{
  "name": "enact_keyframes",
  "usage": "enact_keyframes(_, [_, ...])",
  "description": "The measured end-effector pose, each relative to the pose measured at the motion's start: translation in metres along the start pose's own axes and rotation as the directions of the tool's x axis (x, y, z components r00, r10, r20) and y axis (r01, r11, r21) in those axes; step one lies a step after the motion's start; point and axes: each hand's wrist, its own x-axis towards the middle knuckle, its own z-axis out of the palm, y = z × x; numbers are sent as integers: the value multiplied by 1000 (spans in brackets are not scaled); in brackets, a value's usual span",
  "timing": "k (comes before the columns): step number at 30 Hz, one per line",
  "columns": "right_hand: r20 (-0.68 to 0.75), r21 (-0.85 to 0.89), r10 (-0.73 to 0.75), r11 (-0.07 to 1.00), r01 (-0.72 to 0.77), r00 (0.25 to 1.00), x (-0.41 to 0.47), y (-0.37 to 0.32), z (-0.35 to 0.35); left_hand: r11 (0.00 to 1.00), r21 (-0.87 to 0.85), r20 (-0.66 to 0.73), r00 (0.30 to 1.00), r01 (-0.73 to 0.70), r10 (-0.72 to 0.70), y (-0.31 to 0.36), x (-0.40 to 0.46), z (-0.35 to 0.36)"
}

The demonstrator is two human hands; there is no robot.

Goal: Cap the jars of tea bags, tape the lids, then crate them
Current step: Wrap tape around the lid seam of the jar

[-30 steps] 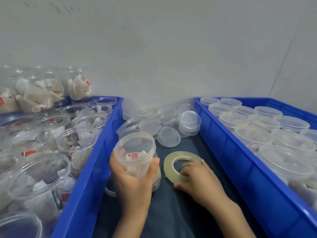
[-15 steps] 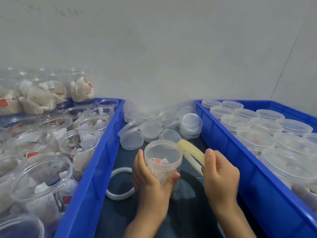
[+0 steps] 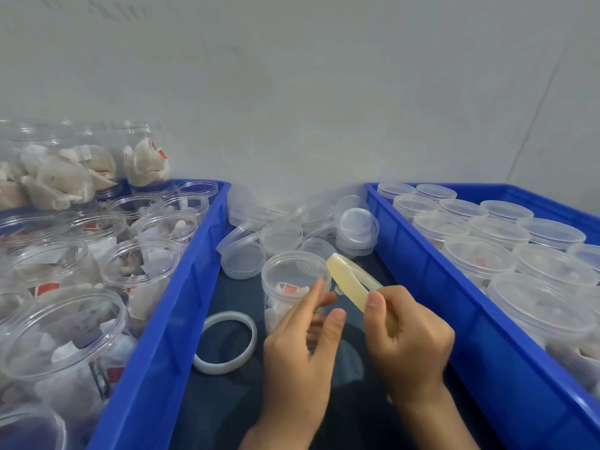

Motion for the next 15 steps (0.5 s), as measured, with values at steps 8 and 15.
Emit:
enact_keyframes(8, [7,3,-37,999,37,999,-1,-2,0,909,-293,-21,949,296,-316,9,4,6])
enact_keyframes(15, [13,6,-85,996,85,996,1,-6,-5,936,-246,-55,961,251,-272,18,8,6])
